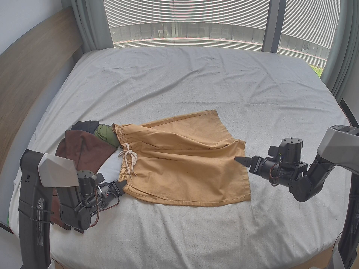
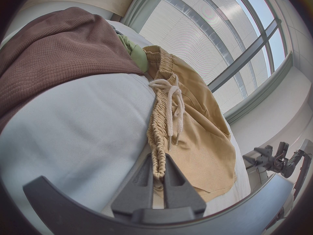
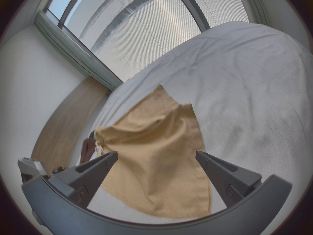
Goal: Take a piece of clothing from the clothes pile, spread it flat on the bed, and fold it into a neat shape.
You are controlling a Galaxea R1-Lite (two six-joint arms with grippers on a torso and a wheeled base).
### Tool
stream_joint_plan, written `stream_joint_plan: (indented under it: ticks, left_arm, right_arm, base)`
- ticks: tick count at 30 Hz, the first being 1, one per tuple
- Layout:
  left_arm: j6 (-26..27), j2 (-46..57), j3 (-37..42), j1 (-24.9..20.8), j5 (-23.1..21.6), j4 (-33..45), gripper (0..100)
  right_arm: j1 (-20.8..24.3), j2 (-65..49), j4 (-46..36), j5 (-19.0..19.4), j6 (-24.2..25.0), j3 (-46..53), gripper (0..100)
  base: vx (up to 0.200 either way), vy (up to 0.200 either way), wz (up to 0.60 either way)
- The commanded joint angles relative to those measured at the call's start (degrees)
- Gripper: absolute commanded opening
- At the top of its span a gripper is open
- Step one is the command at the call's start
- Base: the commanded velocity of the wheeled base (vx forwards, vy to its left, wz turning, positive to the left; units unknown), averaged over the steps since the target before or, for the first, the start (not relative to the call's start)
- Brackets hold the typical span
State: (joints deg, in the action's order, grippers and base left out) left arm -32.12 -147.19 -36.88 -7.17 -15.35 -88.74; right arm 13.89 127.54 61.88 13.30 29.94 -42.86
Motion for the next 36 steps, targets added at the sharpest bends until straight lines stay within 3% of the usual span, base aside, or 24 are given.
stream_joint_plan:
  ticks: [1, 11, 31, 32, 36]
  left_arm:
    - [0.2, 0.0, 0.1, 0.1, 0.2, 0.0, 0]
    - [0.3, 0.6, 0.6, 0.0, 1.3, -0.1, 0]
    - [0.2, 1.1, 0.5, -0.3, 2.2, -0.1, 0]
    - [0.2, 1.1, 0.5, -0.3, 2.2, -0.1, 0]
    - [0.3, 1.0, 0.6, -0.3, 2.2, -0.1, 0]
  right_arm:
    - [0.1, -0.2, -6.4, 0.4, -3.9, 4.5, 100]
    - [-0.9, 3.3, -7.9, 0.5, -7.9, 6.9, 100]
    - [-0.4, 8.9, -7.7, 1.4, -7.3, 4.1, 100]
    - [-0.4, 9.0, -7.7, 1.6, -7.3, 3.9, 0]
    - [-0.3, 8.9, -7.9, 1.6, -5.7, 3.7, 0]
  base:
    - [0.0, 0.0, 0.0]
    - [0.0, 0.0, 0.0]
    - [0.0, 0.0, 0.0]
    - [0.0, 0.0, 0.0]
    - [0.0, 0.0, 0.0]
